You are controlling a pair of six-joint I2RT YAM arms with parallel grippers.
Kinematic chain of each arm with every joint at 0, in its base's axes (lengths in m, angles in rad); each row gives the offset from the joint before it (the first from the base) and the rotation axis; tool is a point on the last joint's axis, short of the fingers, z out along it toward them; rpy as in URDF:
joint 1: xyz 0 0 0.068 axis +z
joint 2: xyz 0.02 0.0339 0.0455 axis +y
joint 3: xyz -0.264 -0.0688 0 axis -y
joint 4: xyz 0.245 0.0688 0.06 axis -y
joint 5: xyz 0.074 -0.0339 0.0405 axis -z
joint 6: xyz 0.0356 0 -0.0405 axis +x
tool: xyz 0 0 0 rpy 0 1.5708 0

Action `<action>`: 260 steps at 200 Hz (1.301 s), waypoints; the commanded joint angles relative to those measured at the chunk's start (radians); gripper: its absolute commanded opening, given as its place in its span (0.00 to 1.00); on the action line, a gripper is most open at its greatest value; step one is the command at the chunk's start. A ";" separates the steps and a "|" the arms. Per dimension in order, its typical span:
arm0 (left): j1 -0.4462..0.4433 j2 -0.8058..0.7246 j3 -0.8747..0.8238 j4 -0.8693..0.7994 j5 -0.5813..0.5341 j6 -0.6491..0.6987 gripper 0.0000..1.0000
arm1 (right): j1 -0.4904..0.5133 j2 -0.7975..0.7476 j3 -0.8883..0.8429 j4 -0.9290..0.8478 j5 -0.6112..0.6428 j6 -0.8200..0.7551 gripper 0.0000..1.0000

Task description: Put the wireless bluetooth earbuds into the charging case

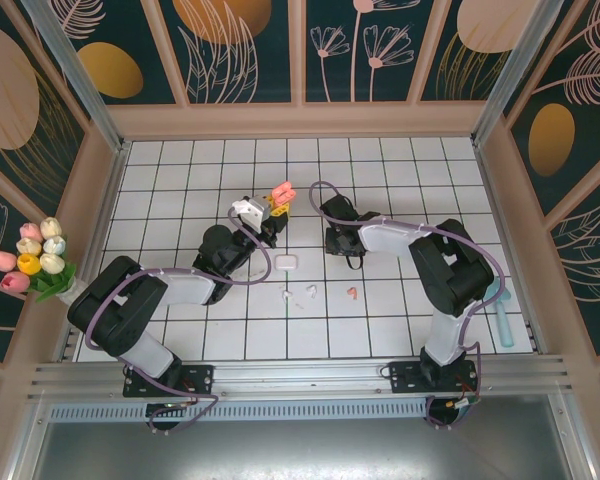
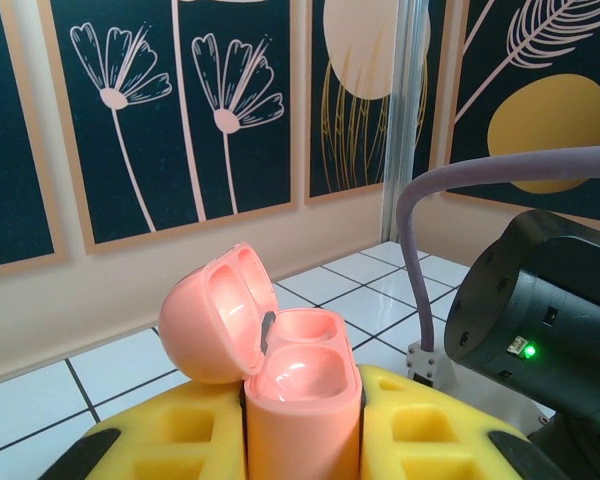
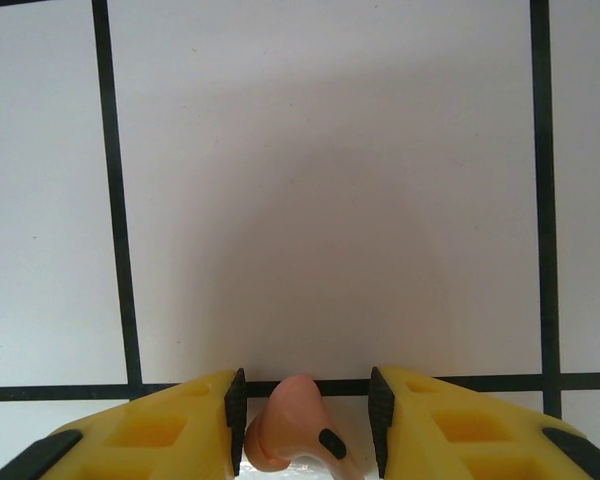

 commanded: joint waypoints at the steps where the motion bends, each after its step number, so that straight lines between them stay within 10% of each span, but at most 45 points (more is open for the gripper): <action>1: 0.006 -0.013 -0.002 0.027 0.011 -0.015 0.00 | 0.010 0.006 -0.020 -0.032 -0.018 -0.031 0.41; 260: 0.006 -0.010 0.002 0.027 0.019 -0.022 0.00 | 0.029 0.052 0.043 -0.090 0.021 -0.024 0.37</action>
